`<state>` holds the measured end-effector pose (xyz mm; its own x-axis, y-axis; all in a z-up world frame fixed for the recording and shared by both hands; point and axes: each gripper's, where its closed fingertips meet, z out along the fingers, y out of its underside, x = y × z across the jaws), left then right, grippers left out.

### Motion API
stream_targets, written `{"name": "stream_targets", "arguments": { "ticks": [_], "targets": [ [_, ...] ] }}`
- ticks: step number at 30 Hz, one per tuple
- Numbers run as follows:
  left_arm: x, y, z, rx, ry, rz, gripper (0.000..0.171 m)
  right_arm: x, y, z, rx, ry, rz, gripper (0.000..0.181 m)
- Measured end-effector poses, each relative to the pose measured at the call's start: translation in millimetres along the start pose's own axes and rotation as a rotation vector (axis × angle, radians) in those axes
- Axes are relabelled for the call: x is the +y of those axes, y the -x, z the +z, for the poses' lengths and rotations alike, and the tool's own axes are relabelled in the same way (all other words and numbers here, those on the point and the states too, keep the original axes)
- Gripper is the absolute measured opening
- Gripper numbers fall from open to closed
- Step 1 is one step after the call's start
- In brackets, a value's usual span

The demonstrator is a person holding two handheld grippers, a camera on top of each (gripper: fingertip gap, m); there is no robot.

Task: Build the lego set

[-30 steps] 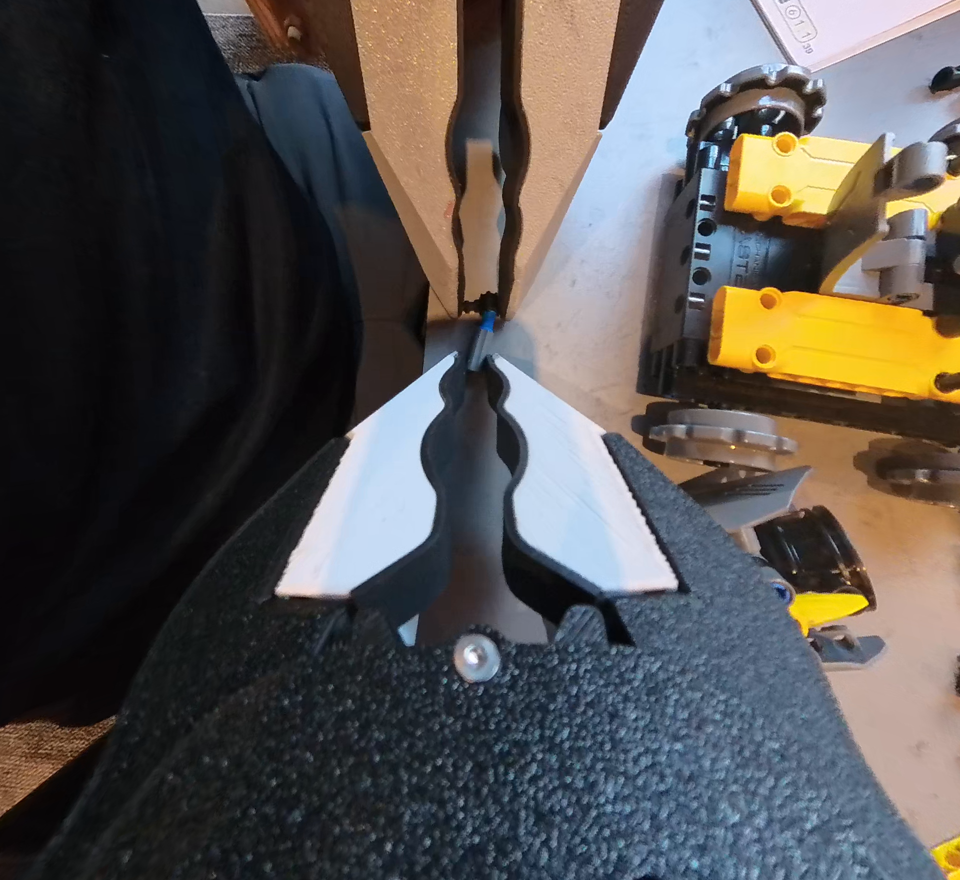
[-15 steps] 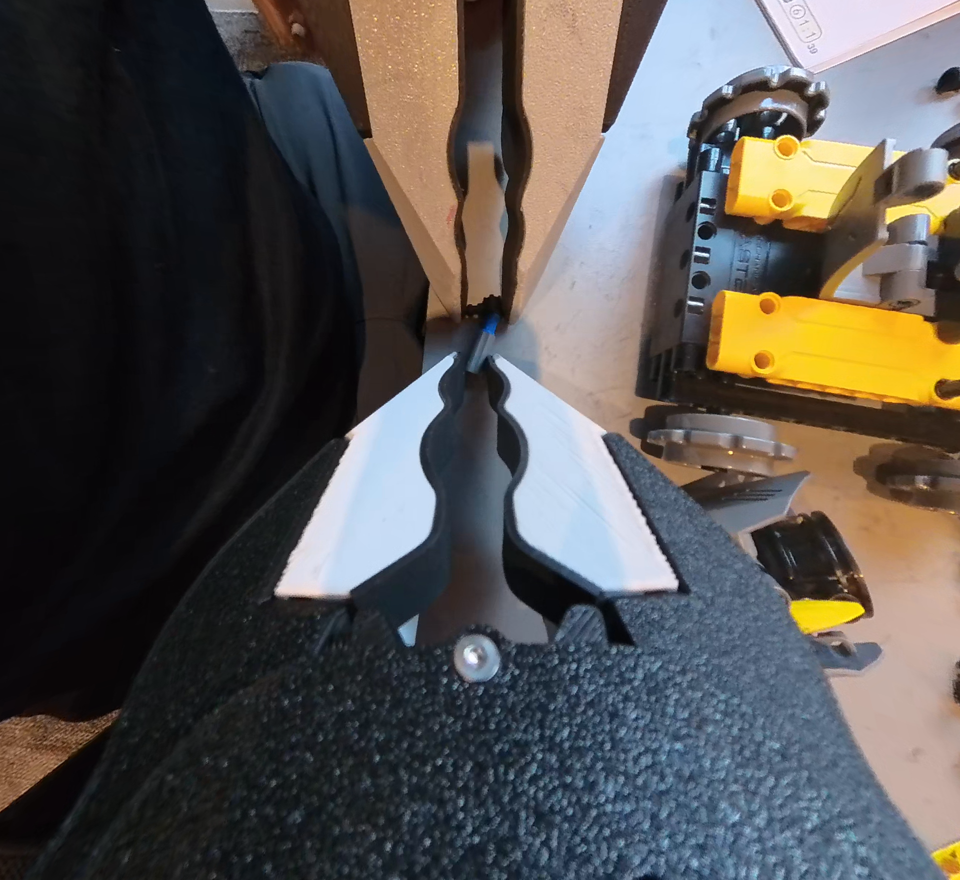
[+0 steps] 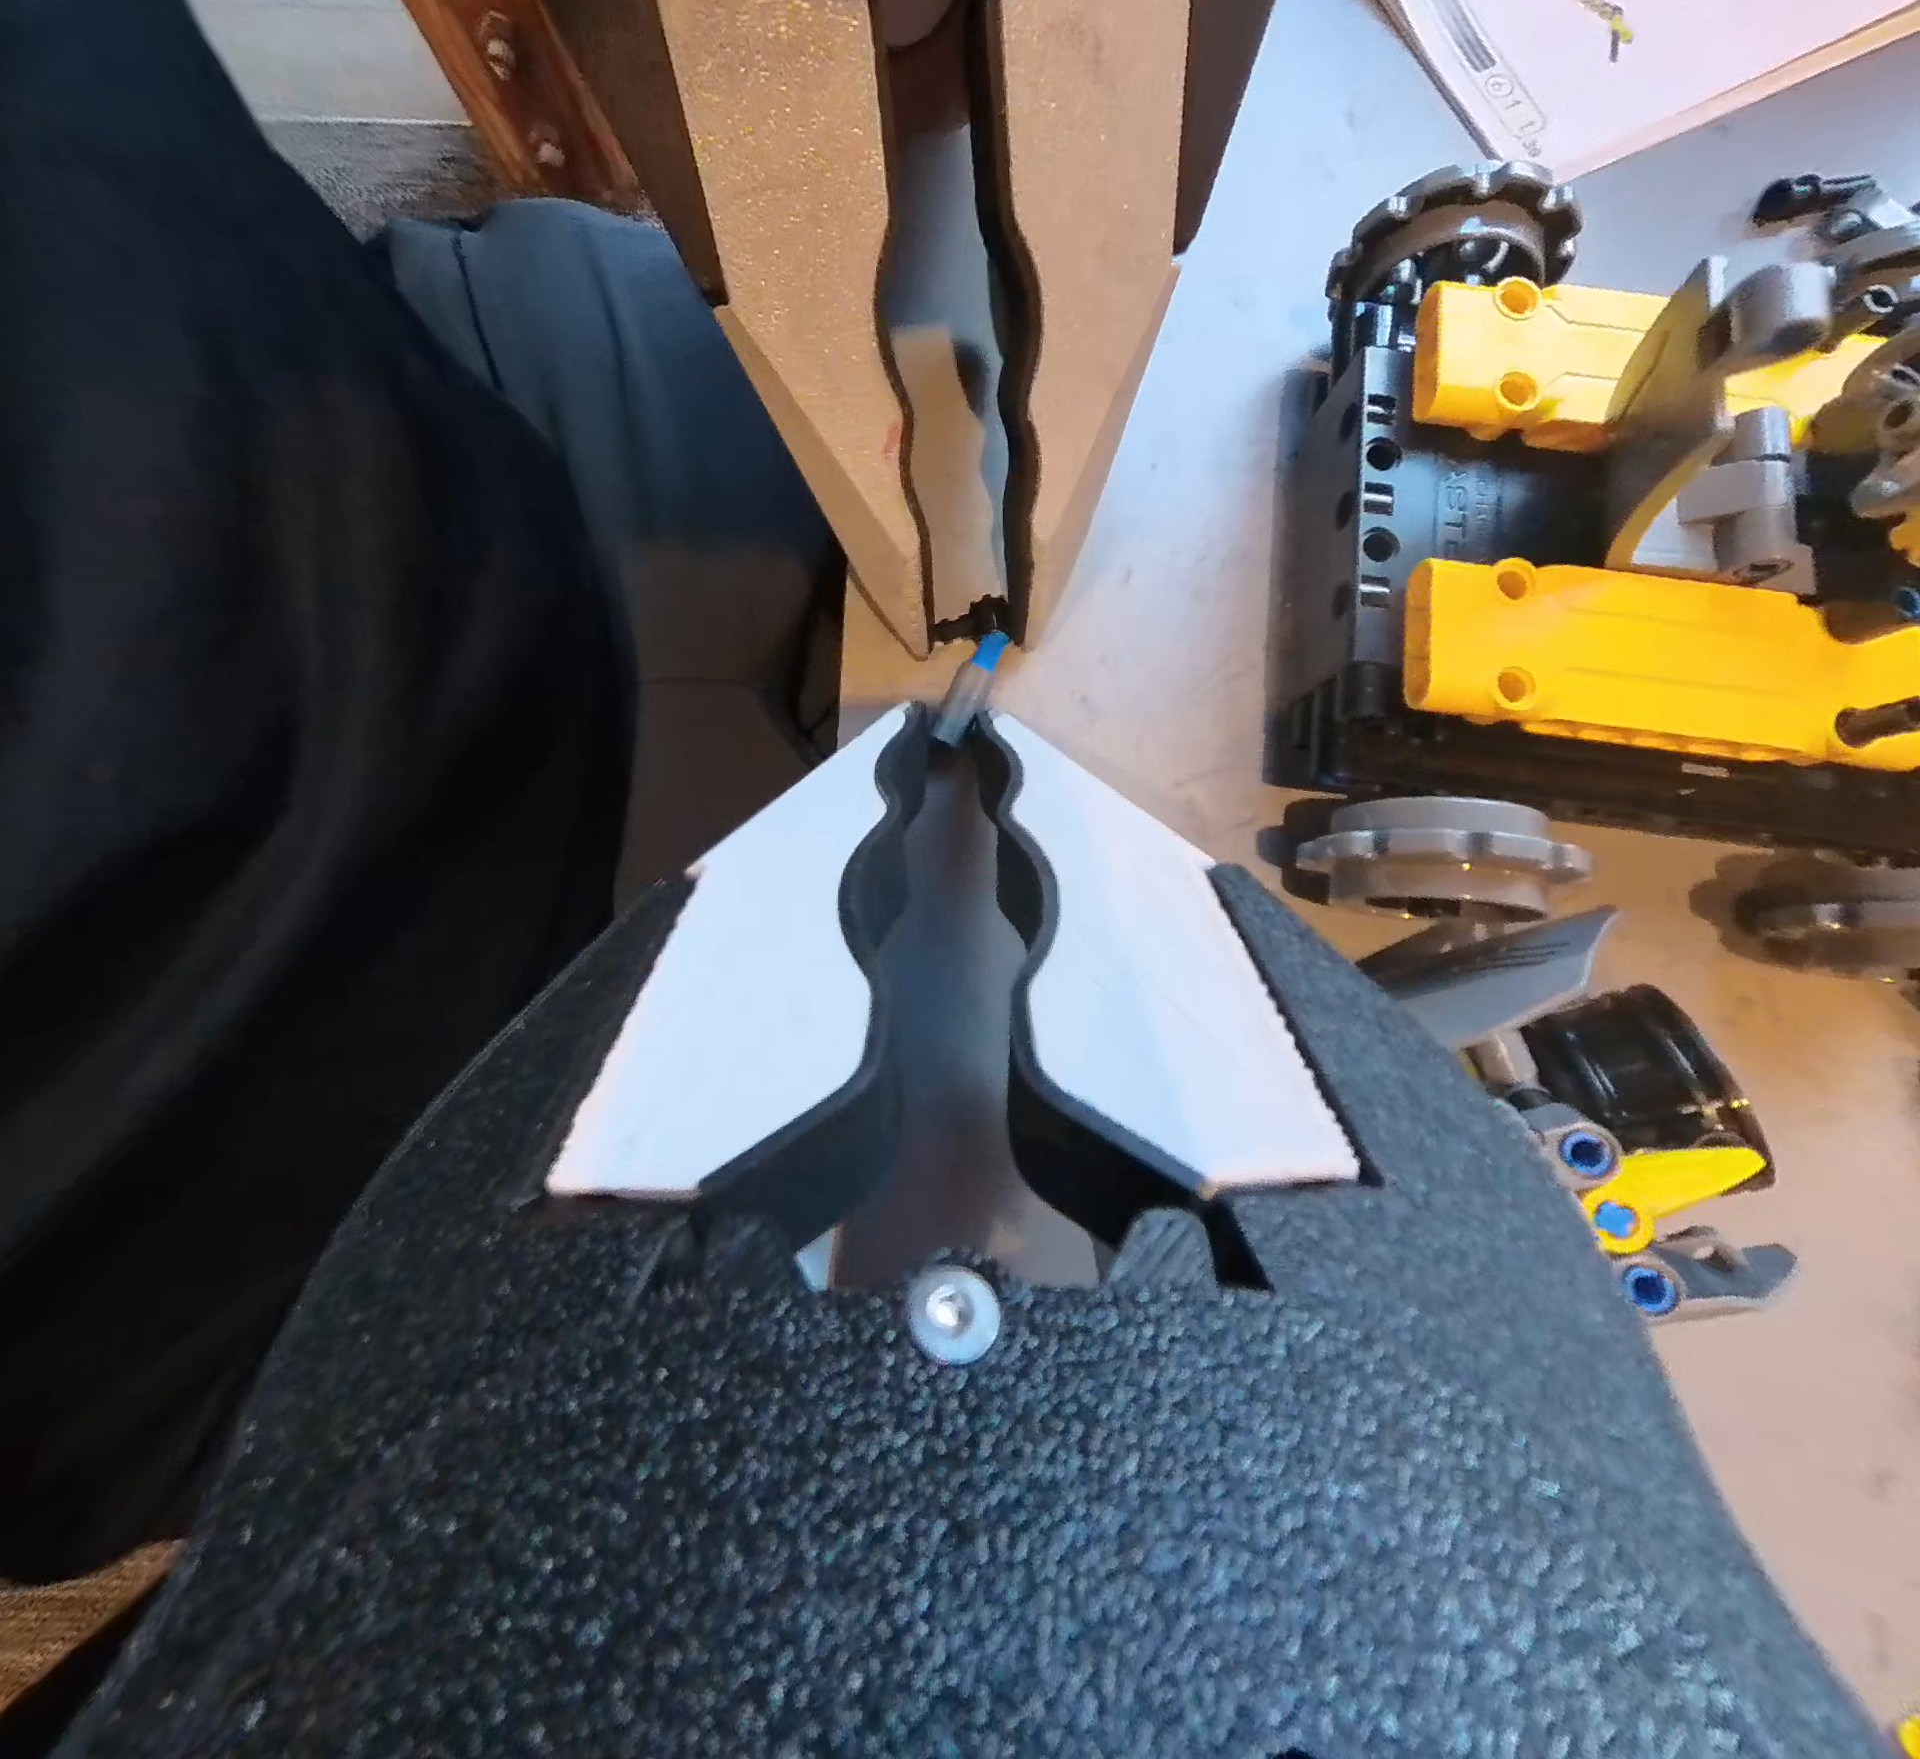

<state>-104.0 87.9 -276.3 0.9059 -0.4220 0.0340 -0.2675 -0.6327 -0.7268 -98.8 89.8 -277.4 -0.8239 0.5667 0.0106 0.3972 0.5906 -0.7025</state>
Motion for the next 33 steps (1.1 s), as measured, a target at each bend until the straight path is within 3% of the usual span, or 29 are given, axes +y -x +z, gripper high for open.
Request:
{"name": "stream_targets", "arguments": {
  "ticks": [8, 20, 33],
  "targets": [
    [-0.3, 0.5, -0.1, -0.052, -0.001, 0.037, 0.014, -0.2, -0.3, 0.4, -0.001, 0.024, 0.016, 0.01],
    [4.6, 3.9, -5.9, -0.003, 0.018, 0.039, 0.021, -0.7, 0.5, 0.5, 0.014, 0.059, 0.013, 0.008],
    [9.3, 17.1, -23.0, 0.046, 0.039, 0.044, 0.017, -0.4, 0.4, 0.2, 0.019, 0.069, 0.078, 0.006]
  ]
}}
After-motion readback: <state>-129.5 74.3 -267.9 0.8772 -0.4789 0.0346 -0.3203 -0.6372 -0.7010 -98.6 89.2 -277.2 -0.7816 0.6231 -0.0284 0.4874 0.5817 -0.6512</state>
